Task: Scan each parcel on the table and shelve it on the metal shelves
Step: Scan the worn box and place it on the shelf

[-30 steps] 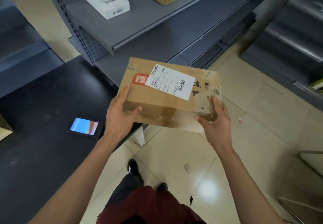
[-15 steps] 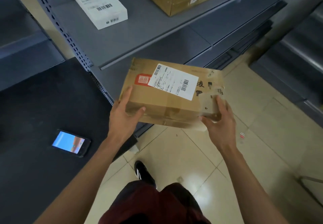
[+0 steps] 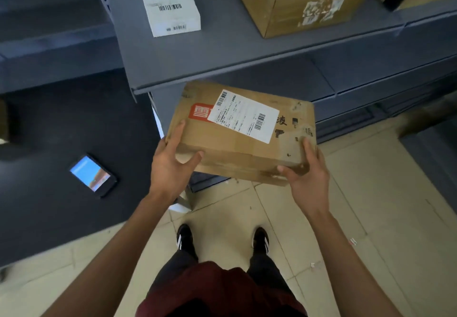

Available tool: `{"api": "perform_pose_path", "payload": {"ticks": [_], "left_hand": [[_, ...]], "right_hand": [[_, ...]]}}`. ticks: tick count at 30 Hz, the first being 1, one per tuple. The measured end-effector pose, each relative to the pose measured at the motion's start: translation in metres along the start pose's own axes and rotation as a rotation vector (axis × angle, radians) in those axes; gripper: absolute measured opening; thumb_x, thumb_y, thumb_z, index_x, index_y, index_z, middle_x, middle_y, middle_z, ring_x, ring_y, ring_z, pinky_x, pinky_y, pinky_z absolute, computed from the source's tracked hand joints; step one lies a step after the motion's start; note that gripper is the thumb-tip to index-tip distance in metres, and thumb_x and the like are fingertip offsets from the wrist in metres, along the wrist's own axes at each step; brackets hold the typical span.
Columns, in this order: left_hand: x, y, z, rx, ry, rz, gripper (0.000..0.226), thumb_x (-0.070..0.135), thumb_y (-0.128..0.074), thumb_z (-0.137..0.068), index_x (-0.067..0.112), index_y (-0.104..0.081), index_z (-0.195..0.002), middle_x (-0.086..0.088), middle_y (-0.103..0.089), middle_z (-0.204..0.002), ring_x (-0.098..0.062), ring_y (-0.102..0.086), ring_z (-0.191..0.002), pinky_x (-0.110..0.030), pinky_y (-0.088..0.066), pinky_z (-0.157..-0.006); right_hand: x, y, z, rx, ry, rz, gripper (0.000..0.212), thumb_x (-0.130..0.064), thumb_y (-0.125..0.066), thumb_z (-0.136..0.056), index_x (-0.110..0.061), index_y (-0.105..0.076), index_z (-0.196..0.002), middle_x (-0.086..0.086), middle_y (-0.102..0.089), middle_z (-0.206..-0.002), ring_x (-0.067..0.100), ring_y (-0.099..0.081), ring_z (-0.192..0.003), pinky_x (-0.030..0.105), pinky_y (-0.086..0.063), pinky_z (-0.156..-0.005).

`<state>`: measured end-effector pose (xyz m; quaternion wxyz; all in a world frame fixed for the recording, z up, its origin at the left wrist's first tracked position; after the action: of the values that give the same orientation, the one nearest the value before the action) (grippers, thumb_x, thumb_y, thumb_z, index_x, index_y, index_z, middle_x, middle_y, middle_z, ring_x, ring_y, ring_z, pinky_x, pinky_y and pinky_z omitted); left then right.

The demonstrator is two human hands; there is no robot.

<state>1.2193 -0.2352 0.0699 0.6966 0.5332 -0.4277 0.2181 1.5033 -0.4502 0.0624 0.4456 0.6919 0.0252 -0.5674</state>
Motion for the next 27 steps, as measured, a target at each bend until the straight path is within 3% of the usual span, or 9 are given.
{"api": "perform_pose_path", "payload": {"ticks": [3, 8, 12, 16, 21, 27], "left_hand": [[0.012, -0.013, 0.022, 0.108, 0.065, -0.045, 0.084, 0.045, -0.077, -0.086, 0.070, -0.024, -0.146, 0.006, -0.051, -0.133, -0.016, -0.052, -0.124, -0.043, -0.052, -0.102], [0.022, -0.037, 0.055, 0.219, 0.154, -0.057, 0.082, 0.045, -0.078, -0.085, 0.059, -0.030, -0.151, 0.002, -0.057, -0.119, -0.019, -0.057, -0.100, -0.043, -0.056, -0.089], [0.021, -0.046, 0.061, 0.305, 0.185, -0.055, 0.081, 0.039, -0.080, -0.086, 0.052, -0.035, -0.152, 0.002, -0.057, -0.121, -0.016, -0.056, -0.107, -0.032, -0.050, -0.089], [0.019, -0.048, 0.052, 0.353, 0.181, -0.081, 0.081, 0.039, -0.079, -0.086, 0.052, -0.035, -0.153, 0.001, -0.057, -0.120, -0.018, -0.056, -0.108, -0.025, -0.045, -0.084], [0.020, -0.042, 0.035, 0.414, 0.145, -0.050, 0.081, 0.040, -0.080, -0.084, 0.057, -0.035, -0.150, 0.006, -0.056, -0.120, -0.015, -0.058, -0.108, -0.032, -0.053, -0.091], [0.014, -0.044, 0.011, 0.442, 0.091, -0.039, 0.079, 0.041, -0.078, -0.086, 0.055, -0.034, -0.151, 0.006, -0.054, -0.124, -0.014, -0.057, -0.112, -0.031, -0.052, -0.093]], "right_hand": [[0.012, 0.011, -0.026, -0.114, 0.052, 0.009, 0.095, -0.018, -0.087, -0.078, -0.033, -0.035, -0.157, -0.005, -0.037, -0.156, 0.005, -0.034, -0.138, -0.010, -0.023, -0.094], [0.022, 0.023, -0.062, -0.244, 0.130, 0.016, 0.096, -0.020, -0.088, -0.076, -0.034, -0.037, -0.156, -0.010, -0.038, -0.154, -0.005, -0.032, -0.133, -0.011, -0.024, -0.092], [0.022, 0.020, -0.084, -0.286, 0.173, 0.000, 0.094, -0.027, -0.087, -0.078, -0.039, -0.035, -0.155, -0.018, -0.037, -0.153, -0.004, -0.035, -0.136, -0.001, -0.026, -0.098], [0.014, 0.012, -0.101, -0.301, 0.230, -0.021, 0.092, -0.026, -0.087, -0.078, -0.033, -0.038, -0.155, -0.017, -0.042, -0.148, -0.006, -0.040, -0.134, -0.005, -0.027, -0.101], [0.002, 0.009, -0.120, -0.266, 0.289, -0.063, 0.091, -0.024, -0.087, -0.078, -0.030, -0.038, -0.156, -0.018, -0.042, -0.145, -0.024, -0.037, -0.126, -0.003, -0.030, -0.101], [-0.010, -0.006, -0.142, -0.243, 0.377, -0.067, 0.089, -0.026, -0.086, -0.080, -0.025, -0.039, -0.156, -0.010, -0.044, -0.151, -0.012, -0.040, -0.133, 0.016, -0.036, -0.114]]}}
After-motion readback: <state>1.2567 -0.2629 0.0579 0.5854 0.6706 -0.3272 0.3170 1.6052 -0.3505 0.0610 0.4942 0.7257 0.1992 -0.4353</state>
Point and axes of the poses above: each hand's wrist, its own z-axis away from the middle knuckle, its own y-axis out of the back of the hand, x = y × z, the point moved 9 cm from there along -z, towards the middle knuckle
